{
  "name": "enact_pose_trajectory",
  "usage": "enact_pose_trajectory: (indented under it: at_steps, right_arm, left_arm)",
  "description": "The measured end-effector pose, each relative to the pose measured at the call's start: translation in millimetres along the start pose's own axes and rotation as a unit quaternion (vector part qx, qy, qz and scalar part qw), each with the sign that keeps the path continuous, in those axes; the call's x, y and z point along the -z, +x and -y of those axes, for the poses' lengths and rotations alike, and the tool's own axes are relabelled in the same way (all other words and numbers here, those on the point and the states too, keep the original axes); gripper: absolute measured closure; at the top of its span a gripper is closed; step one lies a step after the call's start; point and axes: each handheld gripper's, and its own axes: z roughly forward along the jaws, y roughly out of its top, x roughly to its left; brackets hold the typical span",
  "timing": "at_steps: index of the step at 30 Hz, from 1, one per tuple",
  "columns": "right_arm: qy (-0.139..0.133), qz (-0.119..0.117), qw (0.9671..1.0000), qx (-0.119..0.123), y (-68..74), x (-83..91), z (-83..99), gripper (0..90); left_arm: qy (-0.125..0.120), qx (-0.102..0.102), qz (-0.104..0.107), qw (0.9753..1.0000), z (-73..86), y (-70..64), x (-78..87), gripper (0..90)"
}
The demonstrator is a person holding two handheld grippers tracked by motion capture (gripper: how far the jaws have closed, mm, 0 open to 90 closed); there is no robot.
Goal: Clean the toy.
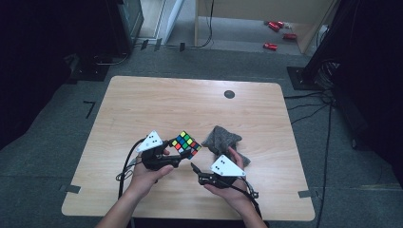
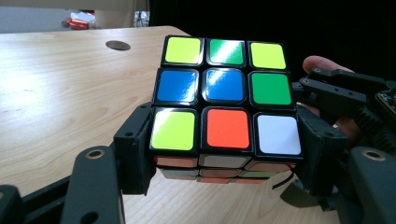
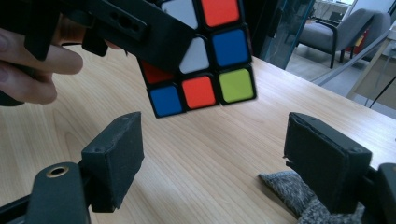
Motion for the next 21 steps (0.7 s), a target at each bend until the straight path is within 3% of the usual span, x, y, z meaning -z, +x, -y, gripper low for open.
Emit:
enact_pose_trajectory:
  at_steps: [13,21]
  right_arm:
    - [0.0,0.015,0.9995,0.028,8.9,-5.4,0.0,21.8]
    - [-0.014,0.041,0.9979,0.048,12.4,-4.3,-0.5,32.3]
  left_arm:
    - [0.017,0.012,0.023,0.9995,2.1,-12.4,-9.8,34.9]
    - [0.024,0.023,0.031,0.999,2.3,-15.8,-13.1,34.8]
